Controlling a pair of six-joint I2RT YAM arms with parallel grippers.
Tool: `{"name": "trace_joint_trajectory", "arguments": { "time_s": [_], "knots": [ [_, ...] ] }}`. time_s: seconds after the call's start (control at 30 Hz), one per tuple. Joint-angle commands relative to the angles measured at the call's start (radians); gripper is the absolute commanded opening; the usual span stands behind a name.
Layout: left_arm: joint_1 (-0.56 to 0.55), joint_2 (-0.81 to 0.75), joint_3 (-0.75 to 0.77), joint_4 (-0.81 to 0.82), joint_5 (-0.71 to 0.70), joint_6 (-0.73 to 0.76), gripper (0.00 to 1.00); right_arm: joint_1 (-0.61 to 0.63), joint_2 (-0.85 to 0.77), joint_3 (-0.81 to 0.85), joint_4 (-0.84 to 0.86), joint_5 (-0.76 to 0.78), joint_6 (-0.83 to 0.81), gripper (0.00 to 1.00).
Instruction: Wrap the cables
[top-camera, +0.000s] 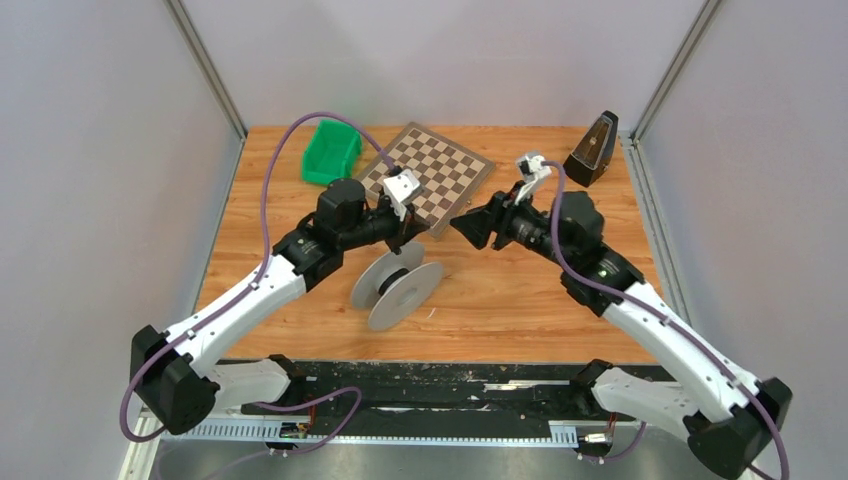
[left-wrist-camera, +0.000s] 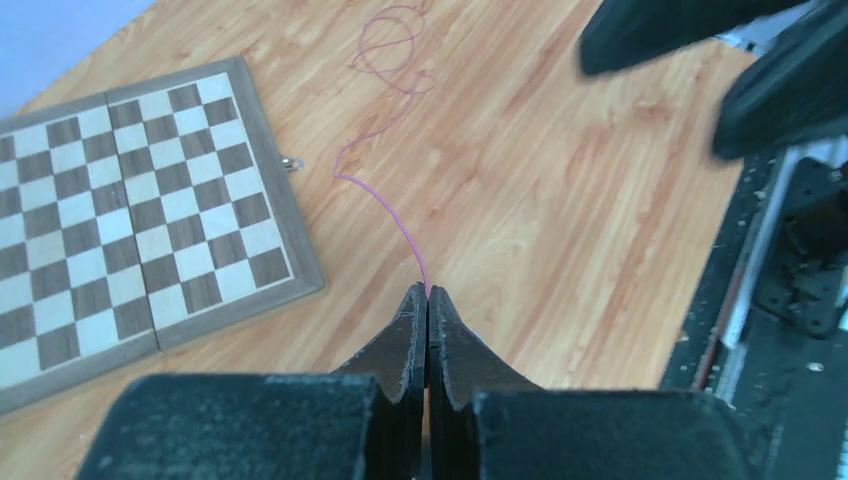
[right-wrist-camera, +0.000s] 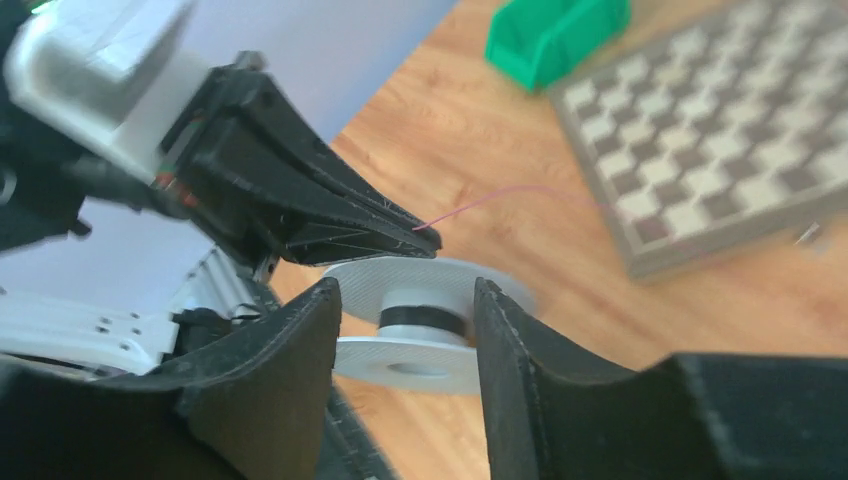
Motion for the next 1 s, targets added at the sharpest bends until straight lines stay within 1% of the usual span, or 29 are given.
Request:
{"name": "trace_joint_trajectory", "arguments": {
  "time_s": [0.0, 0.07, 0.17, 0.2, 0.23, 0.27, 0.33, 0.37, 0.4, 0.47, 0.57, 0.63, 0.73, 0.83, 0.87, 0.9, 0.93, 0.97],
  "knots": [
    [0.026, -0.052, 0.08, -0.064, 0.093, -0.114, 0.0, -0.008, -0.133, -0.018, 0.058, -0.033, -0.343, 0.48],
    [0.03, -0.064, 0.092, -0.075, 0.134, -0.132, 0.0, -0.009, -0.185, -0.077, 0.141, -0.03, -0.454, 0.47],
    [0.032, -0.082, 0.095, -0.079, 0.171, -0.155, 0.0, -0.009, -0.229, -0.205, 0.347, -0.063, -0.612, 0.47],
    [0.033, -0.086, 0.095, -0.082, 0.177, -0.158, 0.0, -0.01, -0.226, -0.237, 0.419, -0.094, -0.648, 0.49],
    [0.033, -0.09, 0.096, -0.083, 0.185, -0.163, 0.0, -0.011, -0.212, -0.251, 0.444, -0.119, -0.678, 0.52],
    [0.033, -0.091, 0.099, -0.09, 0.188, -0.168, 0.0, -0.011, -0.185, -0.249, 0.452, -0.137, -0.699, 0.56],
    [0.033, -0.095, 0.103, -0.106, 0.198, -0.17, 0.0, -0.011, -0.12, -0.219, 0.453, -0.158, -0.733, 0.67],
    [0.033, -0.098, 0.104, -0.116, 0.202, -0.17, 0.0, -0.011, -0.086, -0.207, 0.458, -0.173, -0.749, 0.7],
    [0.034, -0.101, 0.105, -0.12, 0.204, -0.17, 0.0, -0.012, -0.055, -0.198, 0.472, -0.182, -0.763, 0.71],
    [0.034, -0.11, 0.1, -0.128, 0.208, -0.165, 0.0, -0.013, 0.007, -0.19, 0.516, -0.184, -0.784, 0.7],
    [0.035, -0.128, 0.089, -0.138, 0.199, -0.166, 0.0, -0.024, 0.089, -0.206, 0.616, -0.19, -0.801, 0.67],
    [0.036, -0.133, 0.087, -0.149, 0.203, -0.168, 0.0, -0.03, 0.126, -0.203, 0.654, -0.209, -0.801, 0.65],
    [0.036, -0.144, 0.076, -0.152, 0.222, -0.179, 0.0, -0.031, 0.164, -0.194, 0.699, -0.22, -0.792, 0.65],
    [0.038, -0.153, 0.06, -0.141, 0.231, -0.187, 0.0, -0.031, 0.195, -0.202, 0.743, -0.201, -0.789, 0.59],
    [0.039, -0.157, 0.057, -0.142, 0.223, -0.189, 0.0, -0.032, 0.202, -0.209, 0.751, -0.191, -0.792, 0.48],
    [0.04, -0.16, 0.056, -0.147, 0.216, -0.191, 0.0, -0.033, 0.206, -0.217, 0.758, -0.179, -0.797, 0.41],
    [0.043, -0.163, 0.055, -0.157, 0.193, -0.199, 0.0, -0.033, 0.208, -0.227, 0.763, -0.168, -0.8, 0.25],
    [0.043, -0.164, 0.056, -0.165, 0.18, -0.203, 0.0, -0.034, 0.205, -0.237, 0.763, -0.156, -0.803, 0.14]
  ]
}}
